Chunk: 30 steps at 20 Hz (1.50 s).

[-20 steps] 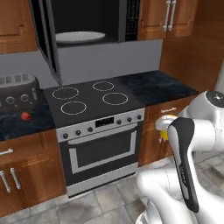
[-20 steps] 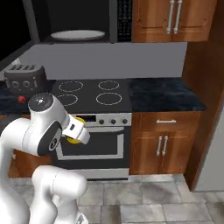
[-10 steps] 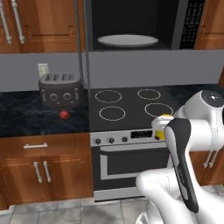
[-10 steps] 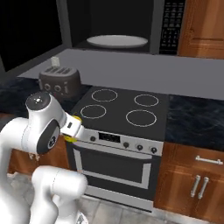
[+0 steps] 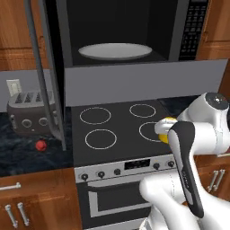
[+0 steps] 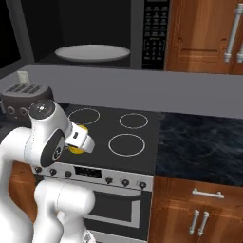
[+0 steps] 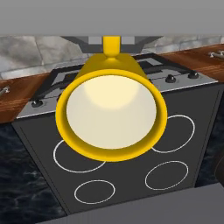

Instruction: Pick the mug from the counter and place it inside the microwave. Then close the microwave.

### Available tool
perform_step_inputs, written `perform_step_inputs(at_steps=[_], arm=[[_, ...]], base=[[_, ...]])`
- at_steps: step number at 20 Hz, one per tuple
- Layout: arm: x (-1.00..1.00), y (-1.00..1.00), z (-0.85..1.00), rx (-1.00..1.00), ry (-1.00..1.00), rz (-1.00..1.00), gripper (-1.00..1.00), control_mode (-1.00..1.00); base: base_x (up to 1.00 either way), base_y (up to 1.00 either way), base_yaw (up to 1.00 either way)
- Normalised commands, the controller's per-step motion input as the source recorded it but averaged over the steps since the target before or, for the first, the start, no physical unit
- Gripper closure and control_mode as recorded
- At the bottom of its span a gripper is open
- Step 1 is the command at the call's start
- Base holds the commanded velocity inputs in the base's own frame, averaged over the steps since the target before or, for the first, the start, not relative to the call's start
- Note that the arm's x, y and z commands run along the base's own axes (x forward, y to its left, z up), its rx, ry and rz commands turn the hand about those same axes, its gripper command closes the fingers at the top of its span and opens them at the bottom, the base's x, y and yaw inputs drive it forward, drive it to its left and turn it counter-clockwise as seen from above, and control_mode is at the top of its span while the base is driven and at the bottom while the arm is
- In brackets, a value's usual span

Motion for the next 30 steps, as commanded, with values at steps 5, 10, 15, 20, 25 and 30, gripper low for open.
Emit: perform_step_inputs(at_steps=[5,10,15,20,25,30], arm=[[0.0,0.0,0.0,0.0,0.0,0.0,1.0,1.0],[0.0,0.0,0.0,0.0,0.0,0.0,1.0,1.0],[0.0,0.0,0.0,0.0,0.0,0.0,1.0,1.0],[0.0,0.0,0.0,0.0,0.0,0.0,1.0,1.0],[0.0,0.0,0.0,0.0,0.0,0.0,1.0,1.0],[0.0,0.0,0.0,0.0,0.0,0.0,1.0,1.0]], base=[[0.23,0.0,-0.02],[0.17,0.03,0.04],[0.11,0.0,0.0],[0.39,0.0,0.02],[0.14,0.14,0.05],[0.03,0.22,0.16]])
